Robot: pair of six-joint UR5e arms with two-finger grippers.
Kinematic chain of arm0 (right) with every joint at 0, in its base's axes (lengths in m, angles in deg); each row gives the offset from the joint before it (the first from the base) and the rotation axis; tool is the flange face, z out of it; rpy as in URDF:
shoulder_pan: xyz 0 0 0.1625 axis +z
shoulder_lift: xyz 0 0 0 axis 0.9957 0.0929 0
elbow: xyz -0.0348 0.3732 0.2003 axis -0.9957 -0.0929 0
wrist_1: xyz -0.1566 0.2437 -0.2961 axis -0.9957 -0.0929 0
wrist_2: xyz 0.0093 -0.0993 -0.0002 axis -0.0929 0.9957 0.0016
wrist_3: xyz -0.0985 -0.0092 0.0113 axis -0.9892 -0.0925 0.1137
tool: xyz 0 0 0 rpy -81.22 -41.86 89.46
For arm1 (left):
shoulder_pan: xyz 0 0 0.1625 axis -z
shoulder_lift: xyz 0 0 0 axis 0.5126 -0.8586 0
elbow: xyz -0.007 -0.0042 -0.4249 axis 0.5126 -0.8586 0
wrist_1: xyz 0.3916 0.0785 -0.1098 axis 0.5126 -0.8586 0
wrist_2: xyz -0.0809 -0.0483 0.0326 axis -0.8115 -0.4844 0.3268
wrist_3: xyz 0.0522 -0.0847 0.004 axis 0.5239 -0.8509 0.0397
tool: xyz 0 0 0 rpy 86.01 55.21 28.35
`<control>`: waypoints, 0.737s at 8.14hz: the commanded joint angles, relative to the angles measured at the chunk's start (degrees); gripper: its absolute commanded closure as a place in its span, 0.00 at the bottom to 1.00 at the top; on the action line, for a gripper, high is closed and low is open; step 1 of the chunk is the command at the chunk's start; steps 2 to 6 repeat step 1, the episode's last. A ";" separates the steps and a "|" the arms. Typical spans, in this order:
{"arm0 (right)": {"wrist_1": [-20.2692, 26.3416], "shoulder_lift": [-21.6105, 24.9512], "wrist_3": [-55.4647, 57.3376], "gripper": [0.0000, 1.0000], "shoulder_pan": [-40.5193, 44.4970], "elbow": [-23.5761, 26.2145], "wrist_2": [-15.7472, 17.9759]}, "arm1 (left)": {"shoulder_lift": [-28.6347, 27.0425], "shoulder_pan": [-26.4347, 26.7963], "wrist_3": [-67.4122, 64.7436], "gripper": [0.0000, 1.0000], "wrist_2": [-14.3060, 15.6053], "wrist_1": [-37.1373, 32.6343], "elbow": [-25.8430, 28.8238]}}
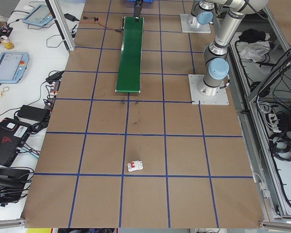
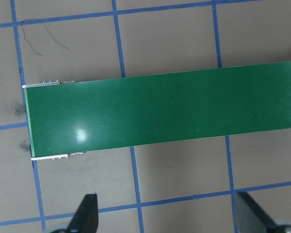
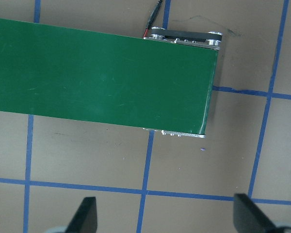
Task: Move button from left to right
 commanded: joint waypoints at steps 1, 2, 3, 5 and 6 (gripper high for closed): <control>-0.01 0.00 -0.54 0.00 0.02 -0.03 0.24 | 0.00 0.00 0.00 0.00 -0.15 0.01 0.00; -0.01 0.00 -0.54 0.00 0.02 -0.03 0.24 | 0.00 0.00 0.00 0.00 -0.15 0.01 0.00; -0.01 0.00 -0.54 0.00 0.02 -0.03 0.24 | 0.00 0.00 0.00 0.00 -0.15 0.01 0.00; -0.01 0.00 -0.54 0.00 0.02 -0.03 0.24 | 0.00 0.00 0.00 0.00 -0.15 0.01 0.00; -0.01 0.00 -0.54 0.00 0.02 -0.03 0.24 | 0.00 0.00 0.00 0.00 -0.15 0.01 0.00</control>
